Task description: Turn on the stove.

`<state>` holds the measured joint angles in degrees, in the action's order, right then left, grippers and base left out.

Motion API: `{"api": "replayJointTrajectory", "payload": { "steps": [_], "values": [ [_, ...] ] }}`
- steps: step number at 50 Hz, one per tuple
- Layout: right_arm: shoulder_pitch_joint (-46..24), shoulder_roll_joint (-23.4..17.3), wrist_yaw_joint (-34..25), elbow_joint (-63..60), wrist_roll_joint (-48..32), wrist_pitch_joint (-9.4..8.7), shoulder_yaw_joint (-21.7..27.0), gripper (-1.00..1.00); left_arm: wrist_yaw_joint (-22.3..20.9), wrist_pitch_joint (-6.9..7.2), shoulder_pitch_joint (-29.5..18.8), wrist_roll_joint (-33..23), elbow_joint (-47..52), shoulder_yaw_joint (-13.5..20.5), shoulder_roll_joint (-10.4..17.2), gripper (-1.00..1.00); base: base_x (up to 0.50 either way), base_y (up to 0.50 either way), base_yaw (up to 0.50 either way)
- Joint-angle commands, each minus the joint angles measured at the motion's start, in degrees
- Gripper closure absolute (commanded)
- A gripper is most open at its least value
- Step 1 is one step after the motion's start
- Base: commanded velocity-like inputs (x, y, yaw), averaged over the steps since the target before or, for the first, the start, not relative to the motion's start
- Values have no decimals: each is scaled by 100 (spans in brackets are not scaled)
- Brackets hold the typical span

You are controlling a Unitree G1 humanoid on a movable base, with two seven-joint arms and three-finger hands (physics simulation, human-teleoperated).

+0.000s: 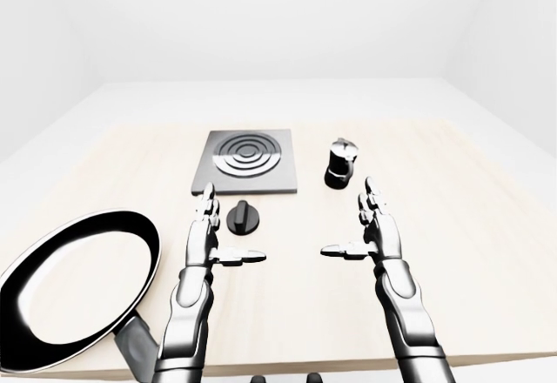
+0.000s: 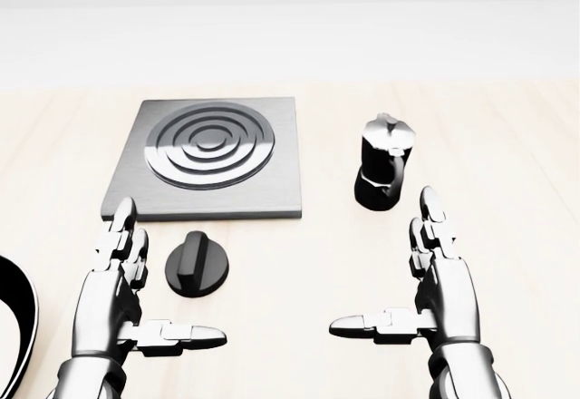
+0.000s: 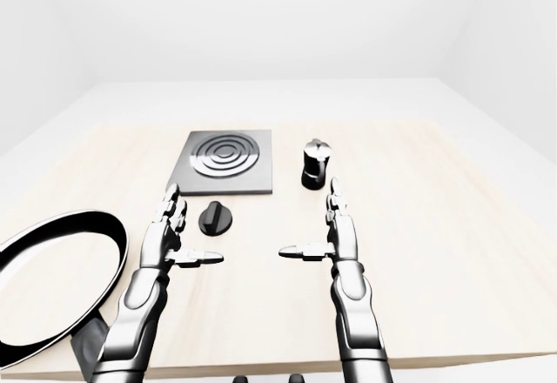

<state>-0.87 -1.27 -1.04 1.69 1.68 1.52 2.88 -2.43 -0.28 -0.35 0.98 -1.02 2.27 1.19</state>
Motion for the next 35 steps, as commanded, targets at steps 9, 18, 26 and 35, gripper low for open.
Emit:
{"api": "replayJointTrajectory", "payload": {
  "steps": [9,18,26,35],
  "values": [
    [17,1,-11,3,-1,-9,-10,-100,-12,-10,20,-6,3,-4,-2,-100,6,0,0],
    [26,0,-17,-28,0,-39,-8,-100,-10,-21,11,-13,-20,-9,-4,-100,1,0,0],
    [19,-1,-18,-23,1,-44,-4,-100,-8,25,19,-14,29,-15,-5,-100,0,0,0],
    [17,4,-16,-8,-1,-31,-7,-100,-13,13,11,-9,2,-10,-4,-100,0,0,0]
  ]
}}
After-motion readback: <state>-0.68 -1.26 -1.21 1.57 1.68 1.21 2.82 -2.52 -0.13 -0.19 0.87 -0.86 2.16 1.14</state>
